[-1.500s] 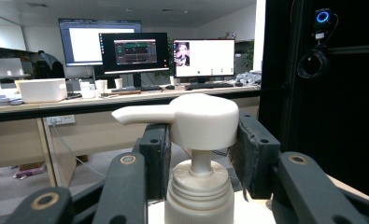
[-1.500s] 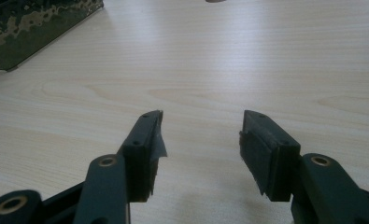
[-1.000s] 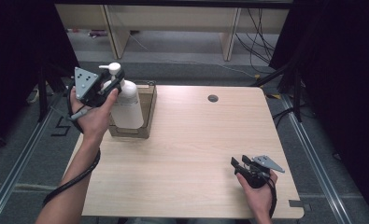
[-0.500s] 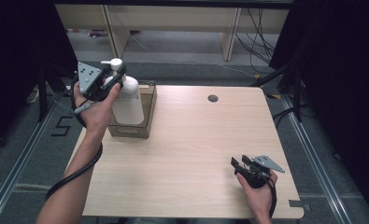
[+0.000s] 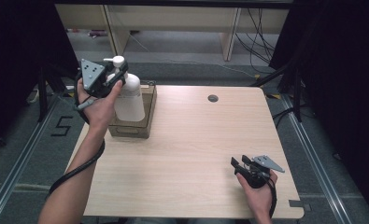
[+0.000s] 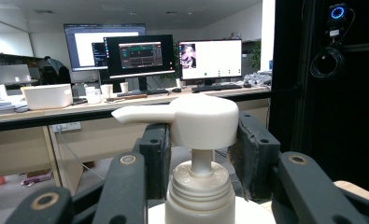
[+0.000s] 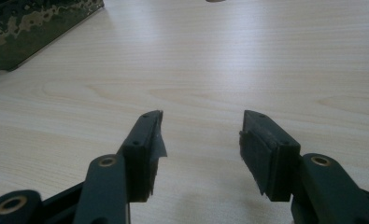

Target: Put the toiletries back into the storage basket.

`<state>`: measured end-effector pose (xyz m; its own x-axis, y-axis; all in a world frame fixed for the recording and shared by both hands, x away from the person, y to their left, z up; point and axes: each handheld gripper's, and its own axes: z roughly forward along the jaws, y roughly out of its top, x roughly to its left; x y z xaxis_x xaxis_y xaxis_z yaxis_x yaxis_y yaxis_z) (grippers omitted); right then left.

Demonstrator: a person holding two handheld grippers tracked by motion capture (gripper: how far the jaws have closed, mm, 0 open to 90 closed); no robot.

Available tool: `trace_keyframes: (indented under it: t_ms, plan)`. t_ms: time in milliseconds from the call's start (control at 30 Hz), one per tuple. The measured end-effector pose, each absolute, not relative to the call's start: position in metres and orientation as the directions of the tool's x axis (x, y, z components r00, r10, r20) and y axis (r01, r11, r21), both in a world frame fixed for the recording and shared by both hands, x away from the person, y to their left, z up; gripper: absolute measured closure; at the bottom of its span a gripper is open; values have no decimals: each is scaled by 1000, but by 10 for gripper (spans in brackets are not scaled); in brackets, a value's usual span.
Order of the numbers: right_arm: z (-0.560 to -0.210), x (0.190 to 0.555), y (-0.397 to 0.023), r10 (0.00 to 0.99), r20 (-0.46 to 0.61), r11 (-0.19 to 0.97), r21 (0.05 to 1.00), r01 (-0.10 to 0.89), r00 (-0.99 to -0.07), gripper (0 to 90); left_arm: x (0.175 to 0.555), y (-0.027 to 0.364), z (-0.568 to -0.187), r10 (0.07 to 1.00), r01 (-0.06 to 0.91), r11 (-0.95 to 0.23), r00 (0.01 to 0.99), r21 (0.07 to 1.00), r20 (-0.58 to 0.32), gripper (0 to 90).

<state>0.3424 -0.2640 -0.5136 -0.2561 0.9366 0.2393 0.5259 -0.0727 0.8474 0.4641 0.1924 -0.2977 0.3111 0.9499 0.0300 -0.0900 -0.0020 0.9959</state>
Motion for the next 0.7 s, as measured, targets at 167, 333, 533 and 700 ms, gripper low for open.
trace_keyframes:
  t_ms: [167, 333, 533, 700]
  plan:
    - [-514, 343, -264, 936, 233, -67, 854, 515, -265, 489, 466, 192, -303, 951, -80, -4, 309, 997, 29, 596]
    - [-514, 343, -264, 937, 236, -69, 848, 525, -259, 490, 468, 191, -307, 952, -76, -2, 306, 997, 25, 596]
    - [-514, 343, -264, 937, 236, -69, 848, 525, -259, 490, 468, 190, -310, 951, -71, -8, 307, 997, 29, 596]
    - [-514, 343, -264, 937, 236, -69, 848, 526, -259, 490, 470, 190, -314, 953, -65, -5, 302, 998, 24, 596]
